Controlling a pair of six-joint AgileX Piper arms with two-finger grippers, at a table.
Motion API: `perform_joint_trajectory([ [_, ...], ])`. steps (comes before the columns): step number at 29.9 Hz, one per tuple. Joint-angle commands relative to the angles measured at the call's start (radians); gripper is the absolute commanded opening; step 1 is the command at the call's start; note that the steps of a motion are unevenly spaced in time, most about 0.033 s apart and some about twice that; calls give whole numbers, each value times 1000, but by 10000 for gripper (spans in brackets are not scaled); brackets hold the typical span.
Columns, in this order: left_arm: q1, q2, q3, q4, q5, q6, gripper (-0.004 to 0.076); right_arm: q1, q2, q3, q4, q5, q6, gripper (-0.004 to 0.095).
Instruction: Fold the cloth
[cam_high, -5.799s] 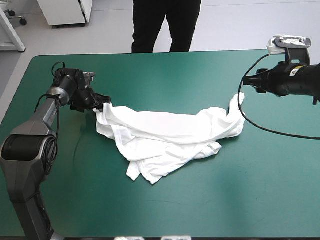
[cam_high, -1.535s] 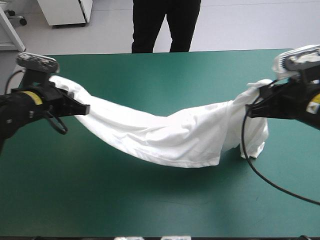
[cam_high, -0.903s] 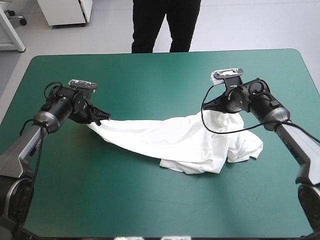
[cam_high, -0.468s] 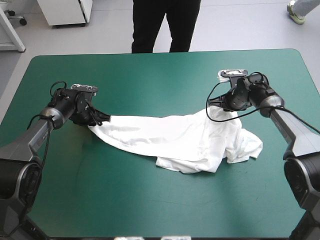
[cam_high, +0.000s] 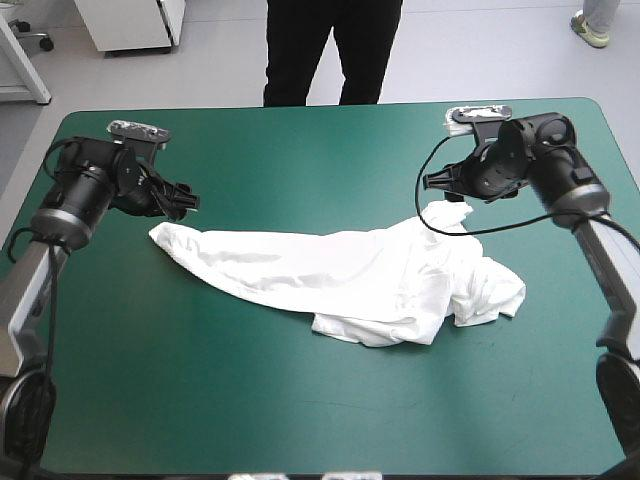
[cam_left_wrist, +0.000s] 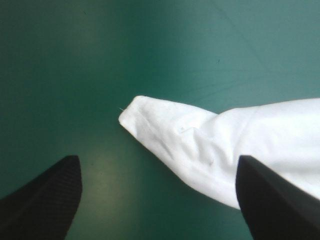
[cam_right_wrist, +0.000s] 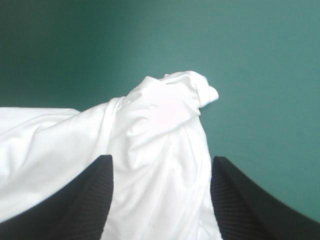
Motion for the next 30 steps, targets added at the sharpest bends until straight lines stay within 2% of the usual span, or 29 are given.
perform_joint_trajectory([
  [1, 1, -155, -38, 11, 26, 7, 598, -5, -156, -36, -14, 46, -19, 553],
  [7, 1, -330, -38, 5, 72, 7, 598, -5, -315, -36, -18, 104, -19, 553],
  [12, 1, -398, -38, -6, 92, -3, 598, -5, -371, -36, -29, 157, -17, 553],
  [19, 1, -373, -22, -8, 79, 7, 598, -5, -376, -32, -36, 174, -10, 553],
  [25, 1, -259, -19, -70, 109, -7, 598, -5, -376, -32, -36, 174, -10, 553],
  [30, 1, -166, -19, -34, 77, -16, 598, -5, -376, -32, -39, 174, -10, 553],
])
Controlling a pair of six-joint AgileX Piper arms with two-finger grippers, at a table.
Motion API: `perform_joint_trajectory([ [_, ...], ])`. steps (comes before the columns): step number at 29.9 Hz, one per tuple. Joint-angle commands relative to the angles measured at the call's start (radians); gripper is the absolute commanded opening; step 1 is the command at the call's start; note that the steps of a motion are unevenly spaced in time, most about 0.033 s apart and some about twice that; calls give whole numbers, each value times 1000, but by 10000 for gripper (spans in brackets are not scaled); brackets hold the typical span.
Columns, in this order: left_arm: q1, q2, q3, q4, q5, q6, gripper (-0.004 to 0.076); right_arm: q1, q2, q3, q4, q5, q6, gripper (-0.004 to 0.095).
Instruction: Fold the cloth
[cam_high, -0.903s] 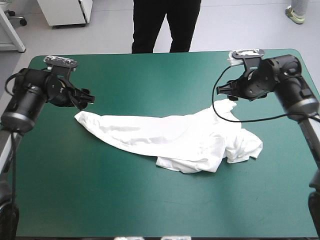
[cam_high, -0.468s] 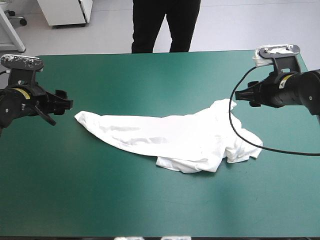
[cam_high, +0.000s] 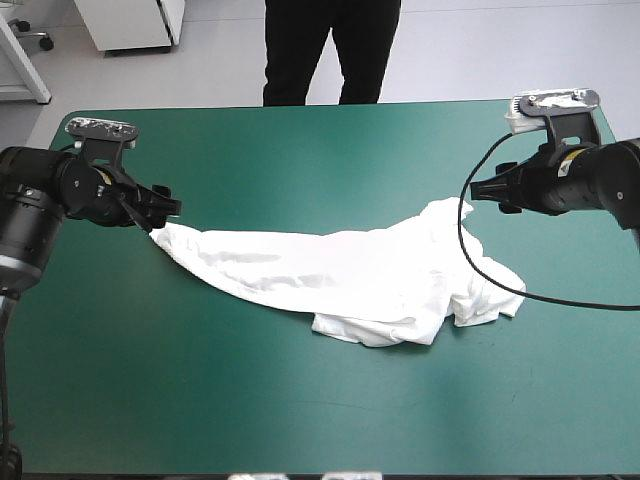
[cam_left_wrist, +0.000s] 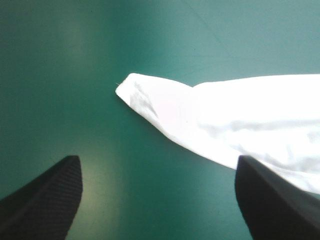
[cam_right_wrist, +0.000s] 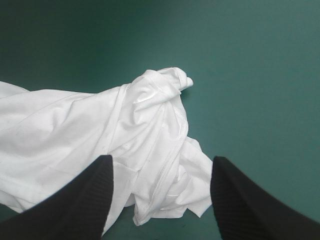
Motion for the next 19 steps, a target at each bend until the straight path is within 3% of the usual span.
perform_joint_trajectory([
  [1, 1, 43, -24, 59, -45, -51, 598, -5, -25, -25, -16, -4, -2, 553],
  [11, 92, 255, -24, -15, -41, -96, 598, -5, -25, -25, -20, -4, -2, 553],
  [19, 122, 386, -24, -64, -139, -77, 598, -5, -18, -15, -20, -4, -2, 553],
])
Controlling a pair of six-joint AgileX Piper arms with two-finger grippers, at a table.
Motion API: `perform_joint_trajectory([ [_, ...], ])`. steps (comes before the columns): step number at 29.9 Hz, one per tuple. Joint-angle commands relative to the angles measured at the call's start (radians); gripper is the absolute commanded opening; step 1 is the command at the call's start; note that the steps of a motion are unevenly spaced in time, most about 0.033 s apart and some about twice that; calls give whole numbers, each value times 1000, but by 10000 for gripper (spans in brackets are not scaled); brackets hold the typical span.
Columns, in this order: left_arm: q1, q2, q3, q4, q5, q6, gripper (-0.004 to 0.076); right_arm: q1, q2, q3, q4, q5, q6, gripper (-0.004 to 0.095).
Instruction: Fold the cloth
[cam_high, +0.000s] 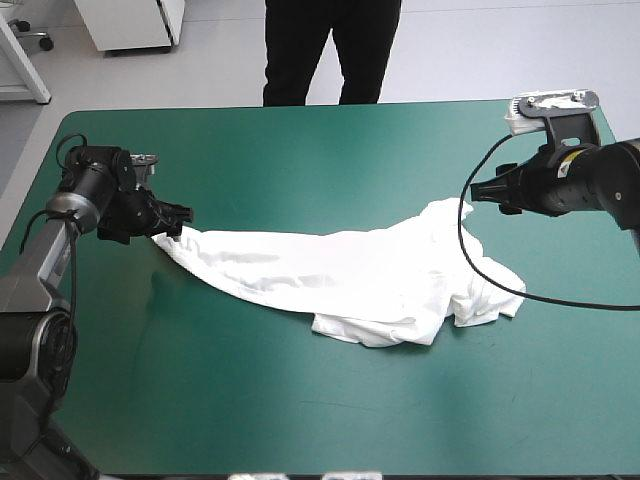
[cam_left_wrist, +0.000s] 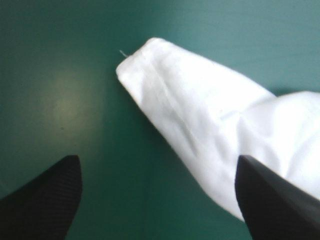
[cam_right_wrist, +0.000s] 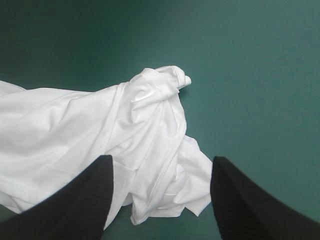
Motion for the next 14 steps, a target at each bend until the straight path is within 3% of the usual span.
perform_joint_trajectory([
  [1, 1, 9, -27, -17, -71, 0, 598, -5, -17, -21, -11, -3, -2, 553],
  [11, 1, 180, -61, -20, -92, -8, 588, -5, -17, -21, -5, -3, -2, 553],
  [13, 1, 192, -61, -20, -94, -8, 504, -5, -17, -21, 9, -3, -2, 554],
  [14, 1, 195, -61, -20, -94, -8, 421, -5, -17, -21, 30, -3, -2, 554],
])
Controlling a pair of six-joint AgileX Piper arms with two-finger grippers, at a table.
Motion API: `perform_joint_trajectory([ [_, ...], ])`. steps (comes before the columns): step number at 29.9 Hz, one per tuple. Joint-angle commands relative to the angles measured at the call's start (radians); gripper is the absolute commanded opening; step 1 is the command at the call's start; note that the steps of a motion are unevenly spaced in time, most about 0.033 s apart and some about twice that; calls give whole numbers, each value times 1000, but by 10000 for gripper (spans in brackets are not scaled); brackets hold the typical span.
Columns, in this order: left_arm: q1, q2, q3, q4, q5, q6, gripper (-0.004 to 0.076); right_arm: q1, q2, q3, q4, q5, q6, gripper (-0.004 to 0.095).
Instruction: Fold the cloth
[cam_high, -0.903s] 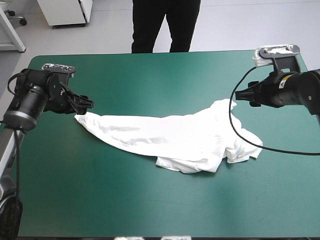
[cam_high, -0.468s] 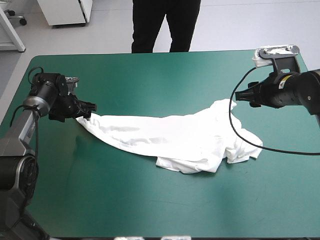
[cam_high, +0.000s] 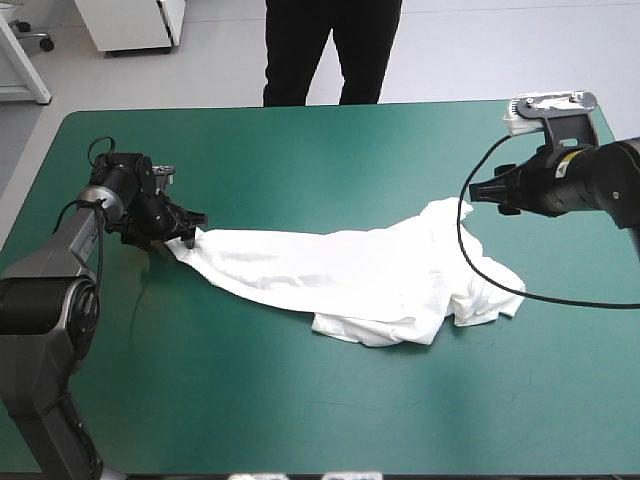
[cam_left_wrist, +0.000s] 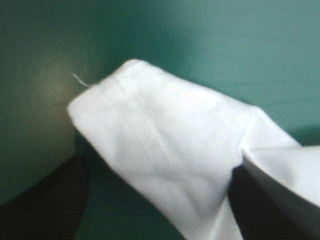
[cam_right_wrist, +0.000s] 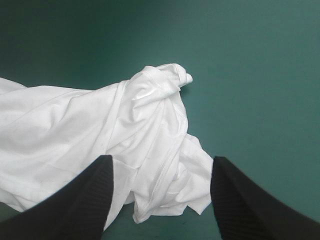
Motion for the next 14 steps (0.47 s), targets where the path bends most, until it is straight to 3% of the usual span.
perform_joint_trajectory([
  [1, -1, 3, -8, 10, -45, -13, 309, -5, -21, -24, 46, -3, -4, 554],
  [3, -1, 3, -8, 10, -41, -13, 66, -1, -21, -24, 90, -3, -11, 554],
  [4, -1, 3, -8, 10, -39, -6, -3, 4, -21, -24, 104, -3, -11, 554],
  [10, -1, 3, -8, 9, -22, -7, 3, 95, -21, 0, 113, -2, 16, 554],
  [14, -1, 3, -8, 8, -16, -6, 2, 184, -25, 137, 79, -2, 72, 554],
])
